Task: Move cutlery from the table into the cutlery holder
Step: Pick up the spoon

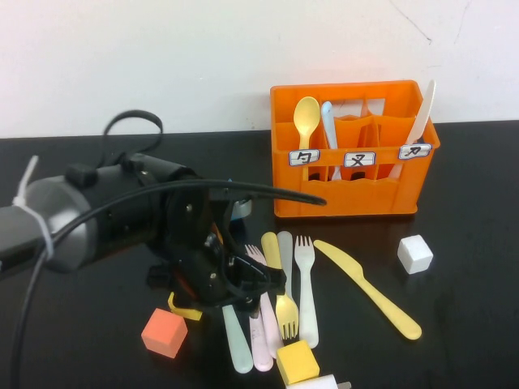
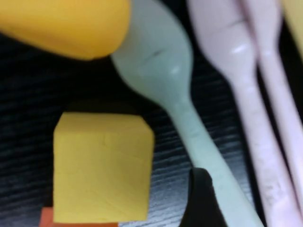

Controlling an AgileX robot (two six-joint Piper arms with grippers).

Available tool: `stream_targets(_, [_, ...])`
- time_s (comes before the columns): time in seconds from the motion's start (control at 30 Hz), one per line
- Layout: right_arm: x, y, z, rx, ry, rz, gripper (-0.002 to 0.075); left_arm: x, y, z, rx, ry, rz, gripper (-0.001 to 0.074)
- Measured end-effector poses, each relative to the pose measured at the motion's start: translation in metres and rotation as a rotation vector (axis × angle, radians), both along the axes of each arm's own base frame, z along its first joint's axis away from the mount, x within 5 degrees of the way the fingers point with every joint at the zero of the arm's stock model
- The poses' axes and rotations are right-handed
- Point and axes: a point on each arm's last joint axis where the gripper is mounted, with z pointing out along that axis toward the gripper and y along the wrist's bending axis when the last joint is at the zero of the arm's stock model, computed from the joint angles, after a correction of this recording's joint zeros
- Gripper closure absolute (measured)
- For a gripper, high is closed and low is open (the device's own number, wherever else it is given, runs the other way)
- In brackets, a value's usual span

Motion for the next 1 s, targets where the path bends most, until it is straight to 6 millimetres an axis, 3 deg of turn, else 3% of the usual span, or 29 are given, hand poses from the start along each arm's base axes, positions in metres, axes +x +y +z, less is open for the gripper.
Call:
stream_targets(0.37, [0.0,0.0,0.0,0.0,0.0,0.0,0.0729,0.007,0.001,-0.015,0.005,0.045,0.17,0.0332])
stream_targets(0.53, [0.0,0.0,0.0,0.0,0.0,0.0,0.0729,0.01,0.0,-0.026,0.022,0.075,0.19,0.0373])
stream_targets(0.9, [0.0,0.0,0.0,0.0,0.0,0.0,0.0729,0.01,0.0,-0.029,0.044,0.093,0.185,0.0463])
stream_targets(1.0, [0.0,0.0,0.0,0.0,0.0,0.0,0.0729,0.01,0.001,-0.03,0.063,0.089,0.168,0.0522])
